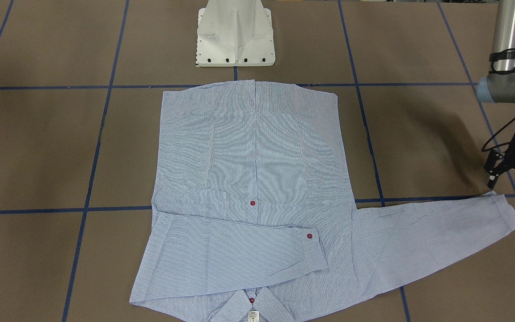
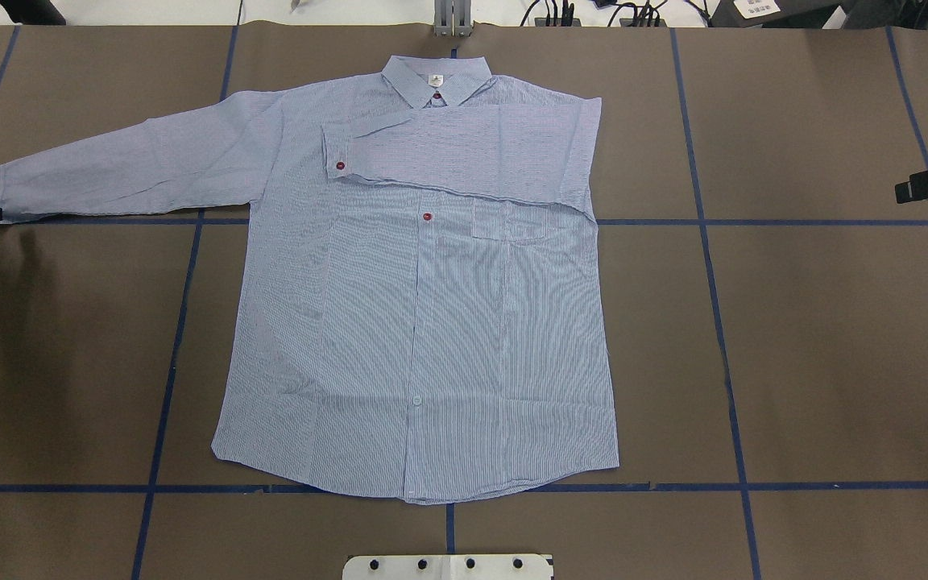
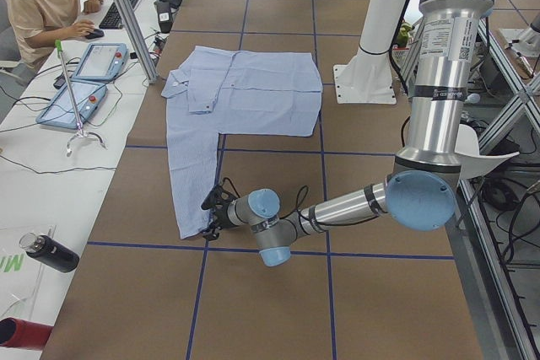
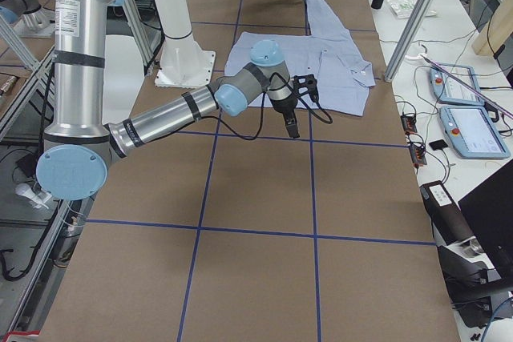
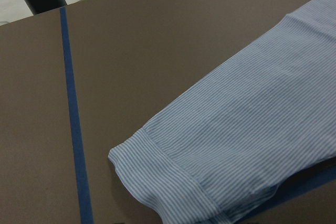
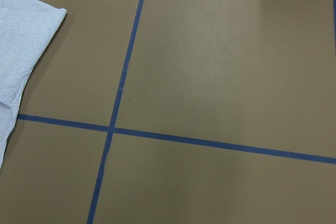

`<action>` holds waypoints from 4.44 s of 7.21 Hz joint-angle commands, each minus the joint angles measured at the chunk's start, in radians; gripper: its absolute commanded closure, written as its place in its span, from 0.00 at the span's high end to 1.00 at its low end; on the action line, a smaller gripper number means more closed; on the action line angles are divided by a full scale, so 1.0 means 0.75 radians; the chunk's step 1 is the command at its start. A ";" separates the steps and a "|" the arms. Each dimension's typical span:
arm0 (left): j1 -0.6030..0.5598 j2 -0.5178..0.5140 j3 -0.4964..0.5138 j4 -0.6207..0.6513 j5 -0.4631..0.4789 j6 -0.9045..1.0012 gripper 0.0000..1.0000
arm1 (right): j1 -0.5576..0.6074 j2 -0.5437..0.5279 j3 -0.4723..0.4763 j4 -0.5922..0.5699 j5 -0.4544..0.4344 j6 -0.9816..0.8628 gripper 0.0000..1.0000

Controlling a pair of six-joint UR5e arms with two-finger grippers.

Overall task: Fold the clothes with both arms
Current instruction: 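Lower the left gripper onto the other sleeve cuff and grasp it, then lift the sleeve with the left gripper and carry it over the shirt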

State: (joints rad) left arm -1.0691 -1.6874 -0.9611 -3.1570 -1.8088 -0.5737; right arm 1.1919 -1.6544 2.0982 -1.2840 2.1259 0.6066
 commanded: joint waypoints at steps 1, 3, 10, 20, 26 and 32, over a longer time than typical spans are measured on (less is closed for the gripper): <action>0.000 -0.027 0.034 0.000 -0.002 0.002 0.72 | 0.000 0.003 -0.004 0.000 0.000 -0.001 0.99; 0.000 -0.010 0.028 -0.002 -0.004 0.002 0.72 | 0.000 0.003 -0.010 0.000 -0.002 -0.001 0.99; 0.004 -0.010 0.032 -0.004 -0.006 -0.002 0.71 | 0.000 0.003 -0.012 0.000 -0.002 -0.001 0.99; 0.024 0.018 0.016 -0.033 -0.055 -0.008 0.00 | 0.000 0.003 -0.014 0.000 -0.002 0.001 0.99; -0.104 -0.094 -0.306 0.354 -0.404 0.002 0.00 | 0.000 0.003 -0.014 0.002 0.000 0.013 0.99; 0.048 -0.763 -1.073 1.928 -0.375 -0.336 0.00 | 0.000 0.003 -0.014 0.000 0.000 0.015 0.99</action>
State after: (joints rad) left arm -1.1198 -2.1158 -1.7534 -1.8453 -2.1418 -0.6989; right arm 1.1919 -1.6521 2.0877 -1.2827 2.1261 0.6182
